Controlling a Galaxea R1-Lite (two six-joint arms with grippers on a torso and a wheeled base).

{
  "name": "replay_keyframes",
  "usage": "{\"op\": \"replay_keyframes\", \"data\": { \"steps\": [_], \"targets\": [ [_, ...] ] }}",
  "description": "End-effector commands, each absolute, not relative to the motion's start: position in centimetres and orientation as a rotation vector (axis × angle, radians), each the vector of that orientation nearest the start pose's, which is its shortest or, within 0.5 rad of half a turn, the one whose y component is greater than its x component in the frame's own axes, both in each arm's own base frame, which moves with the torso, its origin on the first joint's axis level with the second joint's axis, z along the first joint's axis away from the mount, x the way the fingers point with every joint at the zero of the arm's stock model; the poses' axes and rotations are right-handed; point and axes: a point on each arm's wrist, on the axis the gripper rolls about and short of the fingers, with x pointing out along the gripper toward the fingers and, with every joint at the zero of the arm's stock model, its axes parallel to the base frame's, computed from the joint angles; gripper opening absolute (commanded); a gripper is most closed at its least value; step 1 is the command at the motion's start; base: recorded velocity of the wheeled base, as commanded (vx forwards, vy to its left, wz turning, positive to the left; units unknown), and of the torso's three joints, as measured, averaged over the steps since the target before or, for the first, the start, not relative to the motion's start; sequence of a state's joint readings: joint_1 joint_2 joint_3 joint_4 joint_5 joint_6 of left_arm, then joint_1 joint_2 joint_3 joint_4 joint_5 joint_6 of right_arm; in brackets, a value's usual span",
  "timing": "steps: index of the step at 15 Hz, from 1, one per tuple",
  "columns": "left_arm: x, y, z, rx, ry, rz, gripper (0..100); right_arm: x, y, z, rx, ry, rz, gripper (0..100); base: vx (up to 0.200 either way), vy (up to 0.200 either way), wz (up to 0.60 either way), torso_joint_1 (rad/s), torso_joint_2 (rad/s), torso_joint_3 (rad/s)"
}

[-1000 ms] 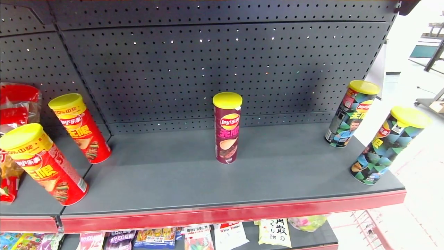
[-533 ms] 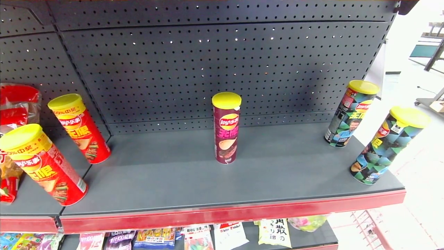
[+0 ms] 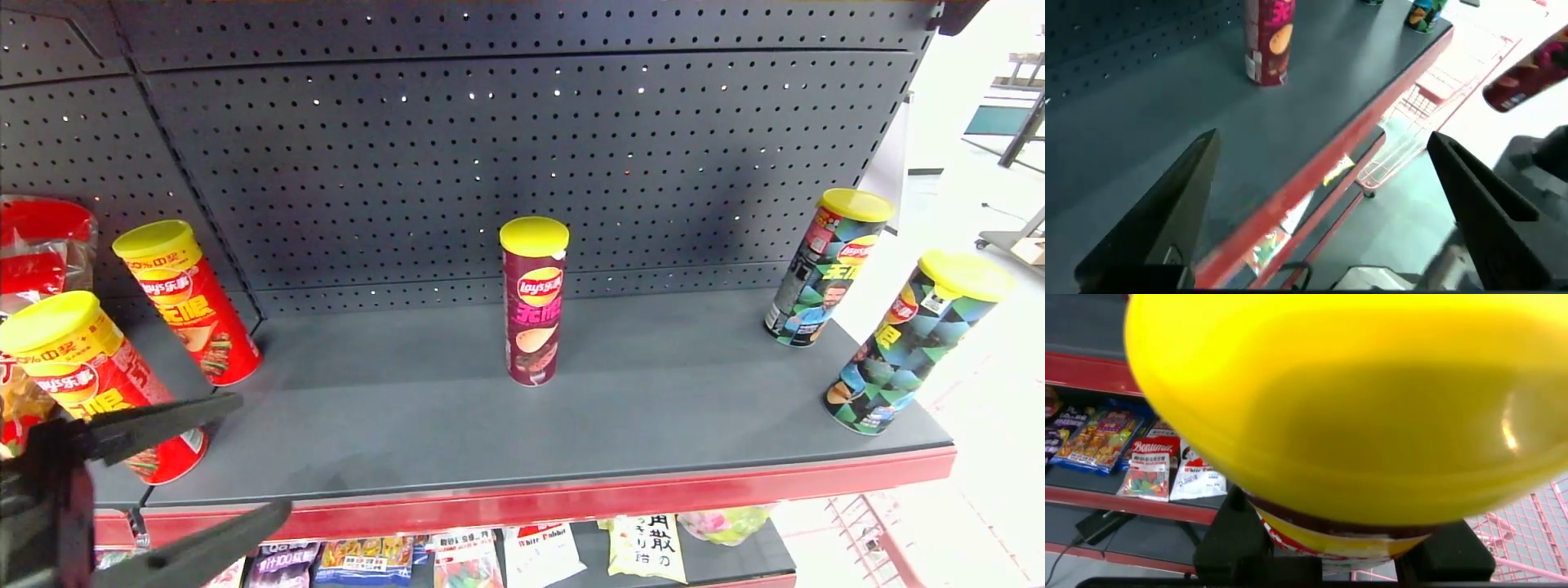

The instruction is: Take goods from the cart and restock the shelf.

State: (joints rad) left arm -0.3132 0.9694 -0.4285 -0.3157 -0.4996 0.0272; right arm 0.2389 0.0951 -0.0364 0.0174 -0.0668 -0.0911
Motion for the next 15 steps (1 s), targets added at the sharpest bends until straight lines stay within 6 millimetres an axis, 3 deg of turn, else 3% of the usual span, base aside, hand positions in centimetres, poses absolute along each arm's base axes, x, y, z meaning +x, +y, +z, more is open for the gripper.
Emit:
{"op": "replay_keyframes", "data": {
  "steps": [1,2,7,15],
  "targets": [
    [18.2,-8.4,18.8,0.018,0.294,-0.875,100,-1.7,-0.6,8.5,-0.104,0.071,0.175,0,0.0,0.0,0.0,0.0,0.0,0.0],
    [20.4,-9.8,18.4,0.021,0.303,-0.904,100,-1.7,-0.6,8.6,-0.104,0.071,0.177,0,0.0,0.0,0.0,0.0,0.0,0.0],
    [25.4,-14.3,16.9,0.036,0.278,-0.981,100,-1.7,-0.6,8.6,-0.104,0.069,0.175,0,0.0,0.0,0.0,0.0,0.0,0.0],
    [31.6,-18.0,16.8,0.042,0.215,-0.99,100,-1.7,-0.6,8.6,-0.095,0.071,0.164,0,0.0,0.0,0.0,0.0,0.0,0.0]
  ]
}}
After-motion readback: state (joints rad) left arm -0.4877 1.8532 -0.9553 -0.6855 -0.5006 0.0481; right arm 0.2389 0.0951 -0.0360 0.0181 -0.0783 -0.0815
